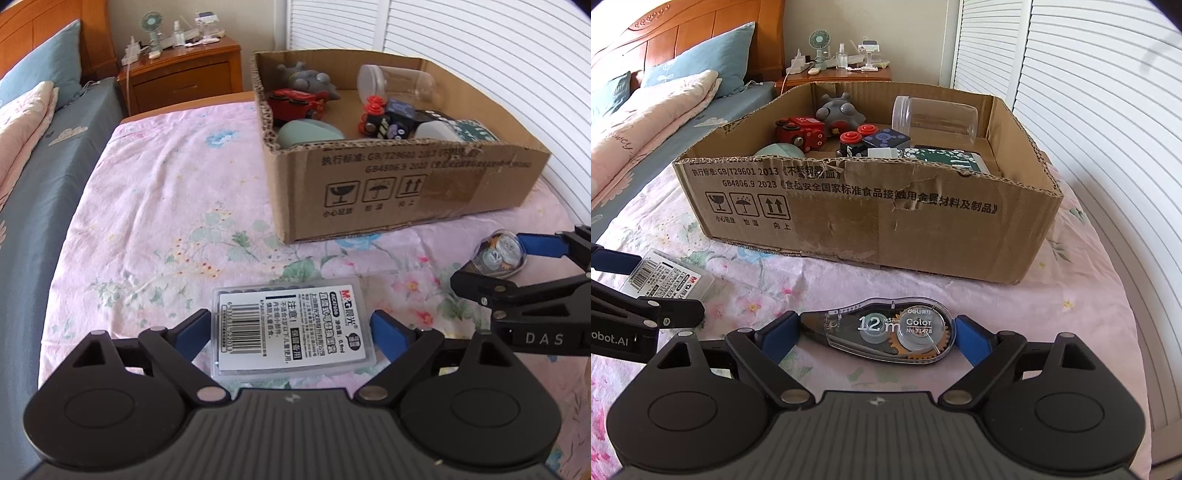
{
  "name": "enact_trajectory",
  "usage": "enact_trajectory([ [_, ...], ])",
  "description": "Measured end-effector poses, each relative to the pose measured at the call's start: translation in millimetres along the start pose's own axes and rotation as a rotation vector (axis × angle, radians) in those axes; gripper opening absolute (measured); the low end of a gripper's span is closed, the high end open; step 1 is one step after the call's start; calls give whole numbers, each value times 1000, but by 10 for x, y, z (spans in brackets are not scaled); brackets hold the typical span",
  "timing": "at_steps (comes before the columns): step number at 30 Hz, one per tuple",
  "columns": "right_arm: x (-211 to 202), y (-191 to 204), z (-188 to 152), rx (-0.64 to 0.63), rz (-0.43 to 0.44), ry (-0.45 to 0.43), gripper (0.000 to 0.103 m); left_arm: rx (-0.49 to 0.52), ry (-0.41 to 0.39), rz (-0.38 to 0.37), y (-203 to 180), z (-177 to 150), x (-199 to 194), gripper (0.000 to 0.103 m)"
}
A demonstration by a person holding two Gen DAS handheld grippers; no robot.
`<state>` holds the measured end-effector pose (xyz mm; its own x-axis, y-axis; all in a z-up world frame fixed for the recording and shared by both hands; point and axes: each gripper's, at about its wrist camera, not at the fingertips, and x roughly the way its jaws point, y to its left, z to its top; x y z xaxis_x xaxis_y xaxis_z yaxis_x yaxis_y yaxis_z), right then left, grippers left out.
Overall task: Organize rigid objects
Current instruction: 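Grasp clear refill case with left tool while right tool grasps correction tape, then drop refill case into box with left tool while right tool drops tape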
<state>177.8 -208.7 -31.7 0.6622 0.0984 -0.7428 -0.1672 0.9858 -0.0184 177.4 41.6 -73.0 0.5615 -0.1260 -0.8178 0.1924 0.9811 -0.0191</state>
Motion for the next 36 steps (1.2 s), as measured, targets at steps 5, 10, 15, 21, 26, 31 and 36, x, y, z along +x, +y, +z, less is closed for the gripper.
enact_trajectory([
  [5, -129, -33, 17, -7, 31, 1, 93, 48, -10, -49, -12, 24, -87, 91],
  [10, -347, -73, 99, -61, 41, -22, 93, 100, -19, -97, -16, 106, -284, 91],
  [15, -583, -154, 270, -101, 63, -68, 93, 151, -68, -128, -43, 300, -524, 91],
  [21, -752, -277, 468, -103, 86, -112, 93, 204, -128, -167, -144, 632, -680, 91],
  [26, -809, -364, 580, -103, 70, -143, 93, 227, -167, -165, -254, 958, -561, 91],
  [31, -840, -452, 644, -89, 58, -153, 93, 211, -163, -166, -310, 1202, -312, 91],
  [36, -852, -518, 656, -86, 41, -154, 93, 172, -176, -162, -357, 1315, -127, 92],
])
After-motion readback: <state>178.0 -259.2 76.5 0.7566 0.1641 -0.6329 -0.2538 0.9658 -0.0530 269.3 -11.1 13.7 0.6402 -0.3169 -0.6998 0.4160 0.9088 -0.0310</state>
